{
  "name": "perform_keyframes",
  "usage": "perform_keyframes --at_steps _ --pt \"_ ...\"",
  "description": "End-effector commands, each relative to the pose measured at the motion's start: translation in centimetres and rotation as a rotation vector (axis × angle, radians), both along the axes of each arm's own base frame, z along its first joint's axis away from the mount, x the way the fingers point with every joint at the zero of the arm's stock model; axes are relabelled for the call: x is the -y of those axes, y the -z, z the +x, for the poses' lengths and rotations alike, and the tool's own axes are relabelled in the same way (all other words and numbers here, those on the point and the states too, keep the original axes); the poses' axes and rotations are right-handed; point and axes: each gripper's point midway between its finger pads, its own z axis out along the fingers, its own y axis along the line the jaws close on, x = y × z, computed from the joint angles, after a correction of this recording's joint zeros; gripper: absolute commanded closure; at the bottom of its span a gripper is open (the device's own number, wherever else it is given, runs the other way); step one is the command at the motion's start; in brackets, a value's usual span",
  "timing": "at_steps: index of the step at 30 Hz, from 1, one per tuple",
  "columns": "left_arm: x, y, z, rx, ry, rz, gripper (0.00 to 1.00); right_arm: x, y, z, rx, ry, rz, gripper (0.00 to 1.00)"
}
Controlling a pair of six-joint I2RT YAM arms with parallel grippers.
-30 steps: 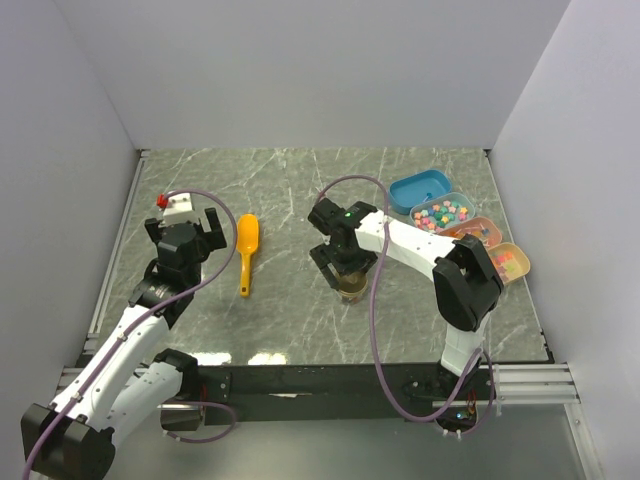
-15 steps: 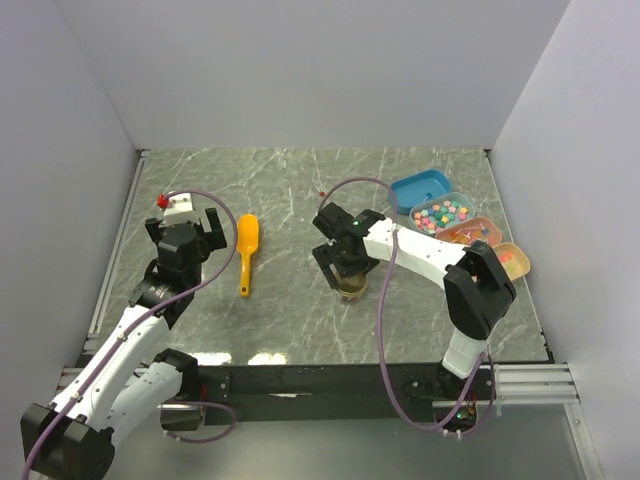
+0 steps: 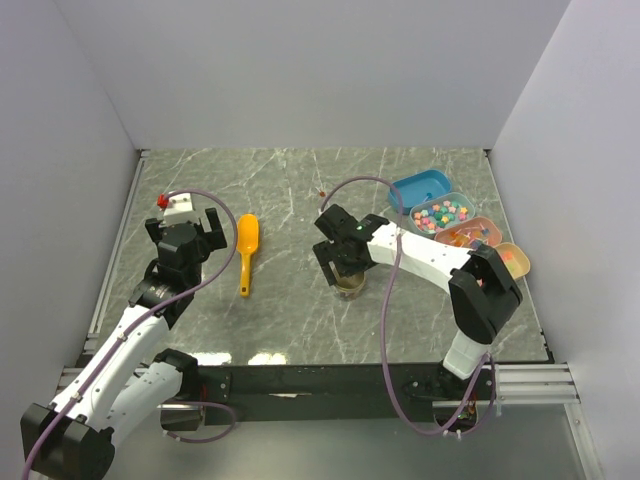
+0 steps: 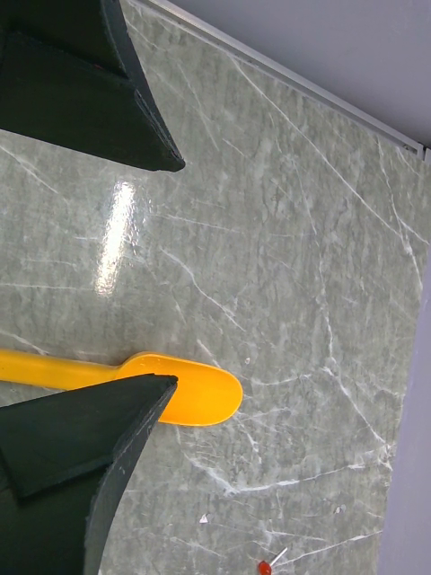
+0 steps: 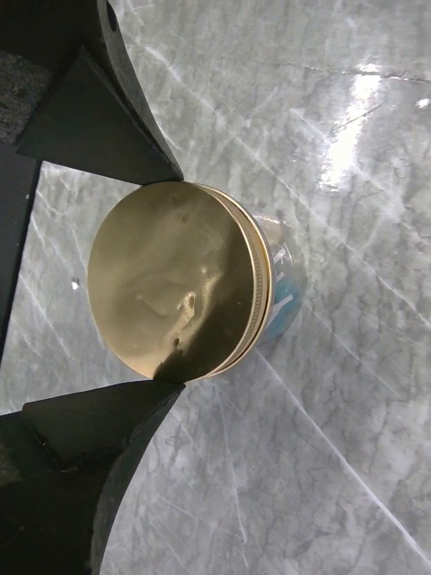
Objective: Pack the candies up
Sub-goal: Close the bottle lid on the packing bottle.
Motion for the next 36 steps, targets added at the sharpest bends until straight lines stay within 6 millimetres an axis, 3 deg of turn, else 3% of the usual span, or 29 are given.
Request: perform_keyframes --at_steps 1,9,22,29,36 --pt "-0.2 -1.6 0.1 0.063 -0.013 -0.007 0.01 0.3 1.0 0.9 0.063 0.035 -0.007 0.3" --pt "-0.3 -1.7 0.0 0.067 -0.018 -0.008 0.01 0.4 2.5 1.3 0.096 0.045 0.001 0.31" --pt "-0.2 -1.7 0.0 0.066 -0.01 -0.01 0.01 0.2 0.5 1.7 0.106 0.019 0.001 0.3" --pt "-0.2 -1.8 0.0 0.069 -0.013 -0.012 0.01 0.0 1.7 1.6 0.115 0.043 0.032 0.3" --pt "-0.3 -1.7 0.0 0.068 -0.015 -0.012 0.01 1.0 2.5 1.5 0.145 0.093 0.026 0.28"
